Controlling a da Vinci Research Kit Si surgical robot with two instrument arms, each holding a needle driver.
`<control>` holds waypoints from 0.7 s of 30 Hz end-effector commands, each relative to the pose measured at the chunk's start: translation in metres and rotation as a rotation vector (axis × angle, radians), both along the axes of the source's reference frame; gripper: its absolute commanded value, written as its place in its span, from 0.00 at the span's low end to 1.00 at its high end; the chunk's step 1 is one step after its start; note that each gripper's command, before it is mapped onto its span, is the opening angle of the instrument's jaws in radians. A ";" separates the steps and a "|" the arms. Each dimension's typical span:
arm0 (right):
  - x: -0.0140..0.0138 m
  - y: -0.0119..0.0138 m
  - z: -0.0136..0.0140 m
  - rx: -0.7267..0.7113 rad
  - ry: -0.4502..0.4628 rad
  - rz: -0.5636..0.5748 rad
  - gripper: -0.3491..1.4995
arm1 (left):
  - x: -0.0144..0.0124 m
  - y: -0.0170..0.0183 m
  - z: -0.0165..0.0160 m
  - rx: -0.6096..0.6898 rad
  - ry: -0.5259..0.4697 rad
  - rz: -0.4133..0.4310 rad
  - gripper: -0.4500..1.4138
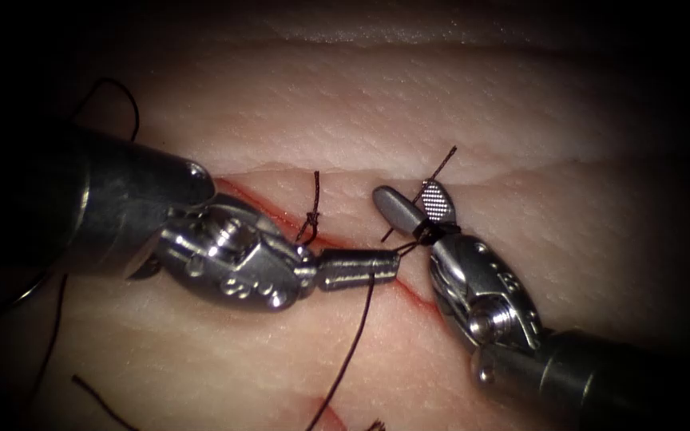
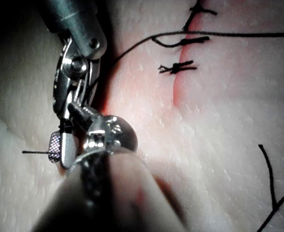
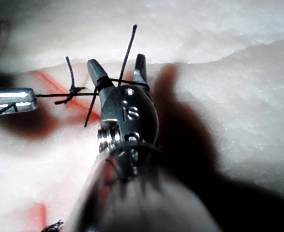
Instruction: Wound Closure
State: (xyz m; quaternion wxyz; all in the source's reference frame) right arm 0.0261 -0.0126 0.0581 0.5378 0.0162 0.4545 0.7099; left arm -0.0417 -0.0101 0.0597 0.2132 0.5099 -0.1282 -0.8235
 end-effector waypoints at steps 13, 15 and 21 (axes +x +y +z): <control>0.0040 -0.0014 -0.0026 -0.142 -0.128 -0.067 0.00 | 0.0030 0.0031 0.0026 0.027 0.024 -0.024 0.00; 0.0045 -0.0016 -0.0029 -0.162 -0.135 -0.082 0.00 | 0.0036 0.0040 0.0032 0.042 0.031 -0.038 0.00; 0.0053 -0.0029 -0.0032 -0.194 -0.150 -0.114 0.00 | 0.0052 0.0076 0.0046 0.060 0.049 -0.067 0.00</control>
